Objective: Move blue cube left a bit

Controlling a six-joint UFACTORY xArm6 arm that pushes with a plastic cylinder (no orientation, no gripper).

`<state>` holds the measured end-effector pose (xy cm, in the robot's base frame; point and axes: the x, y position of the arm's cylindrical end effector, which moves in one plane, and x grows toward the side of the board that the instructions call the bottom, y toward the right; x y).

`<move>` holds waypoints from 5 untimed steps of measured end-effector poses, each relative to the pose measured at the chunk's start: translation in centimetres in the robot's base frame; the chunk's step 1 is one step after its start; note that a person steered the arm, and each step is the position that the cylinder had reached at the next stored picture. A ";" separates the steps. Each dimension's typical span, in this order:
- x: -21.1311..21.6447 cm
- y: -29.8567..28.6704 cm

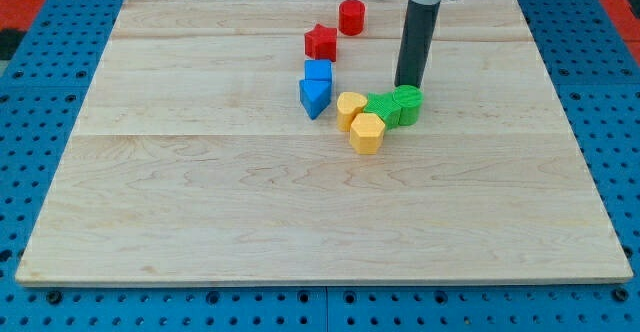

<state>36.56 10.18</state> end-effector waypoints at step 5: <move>-0.8 -9.3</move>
<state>35.80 0.92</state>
